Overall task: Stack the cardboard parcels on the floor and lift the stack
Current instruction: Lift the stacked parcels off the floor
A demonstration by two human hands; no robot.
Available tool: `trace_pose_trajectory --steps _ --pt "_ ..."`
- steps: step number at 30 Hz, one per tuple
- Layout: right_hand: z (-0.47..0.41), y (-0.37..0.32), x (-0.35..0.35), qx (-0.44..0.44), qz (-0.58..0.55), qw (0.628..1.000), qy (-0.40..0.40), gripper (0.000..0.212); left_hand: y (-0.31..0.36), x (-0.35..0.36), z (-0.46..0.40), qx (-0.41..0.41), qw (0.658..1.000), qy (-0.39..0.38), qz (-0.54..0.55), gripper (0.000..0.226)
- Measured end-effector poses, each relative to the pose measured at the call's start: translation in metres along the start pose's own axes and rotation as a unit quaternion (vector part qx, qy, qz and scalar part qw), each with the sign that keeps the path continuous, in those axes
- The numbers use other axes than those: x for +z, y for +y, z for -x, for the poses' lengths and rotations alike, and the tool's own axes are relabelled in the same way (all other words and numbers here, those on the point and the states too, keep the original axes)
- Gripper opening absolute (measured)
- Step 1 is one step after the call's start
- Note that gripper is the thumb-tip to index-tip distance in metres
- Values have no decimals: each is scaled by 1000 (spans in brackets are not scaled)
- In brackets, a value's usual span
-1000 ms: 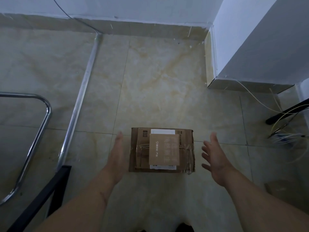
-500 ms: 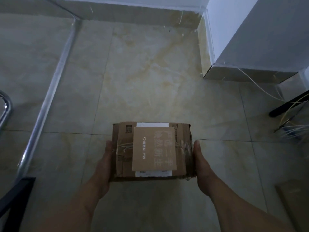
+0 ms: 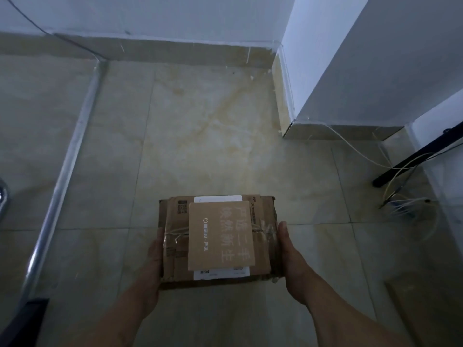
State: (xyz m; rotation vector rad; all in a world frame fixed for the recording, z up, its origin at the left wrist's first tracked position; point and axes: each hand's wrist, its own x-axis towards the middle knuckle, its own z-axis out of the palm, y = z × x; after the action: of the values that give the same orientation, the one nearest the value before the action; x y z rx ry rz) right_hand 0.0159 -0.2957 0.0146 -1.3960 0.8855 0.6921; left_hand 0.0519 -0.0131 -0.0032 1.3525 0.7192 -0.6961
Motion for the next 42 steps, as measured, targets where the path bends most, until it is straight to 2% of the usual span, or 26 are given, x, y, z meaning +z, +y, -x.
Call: trace_pose_trajectory --steps 5,9,11,14,20,22,29,33,36,42 --pt "39 -56 -2 0 10 1000 -9 99 63 5 28 -8 1000 -5 -13 80" --pt "48 -99 -8 -9 -1 1000 -7 99 109 13 38 -24 1000 5 -6 113" --pt "54 -126 -12 -18 -12 1000 -6 94 141 23 41 -17 1000 9 -12 109" --pt "57 -170 -19 -29 -23 999 -20 97 188 37 46 -4 1000 9 -7 101" --pt "58 -259 -29 -44 -35 998 -30 95 268 59 35 -14 1000 22 -16 126" --pt "55 -285 -35 -55 -34 997 -31 92 293 69 29 -9 1000 14 -25 127" --pt "15 -358 -52 -73 -20 996 -44 96 359 91 -23 3 999 -6 -45 125" --pt "-11 -399 -56 -76 -32 996 -43 98 396 96 -63 -21 999 -14 -41 140" --pt "-37 -428 -58 -95 -31 995 -32 102 423 101 -100 -14 998 -23 -53 139" --pt "-95 -479 -60 -111 -50 991 -55 94 468 119 -173 14 997 -28 -71 139"
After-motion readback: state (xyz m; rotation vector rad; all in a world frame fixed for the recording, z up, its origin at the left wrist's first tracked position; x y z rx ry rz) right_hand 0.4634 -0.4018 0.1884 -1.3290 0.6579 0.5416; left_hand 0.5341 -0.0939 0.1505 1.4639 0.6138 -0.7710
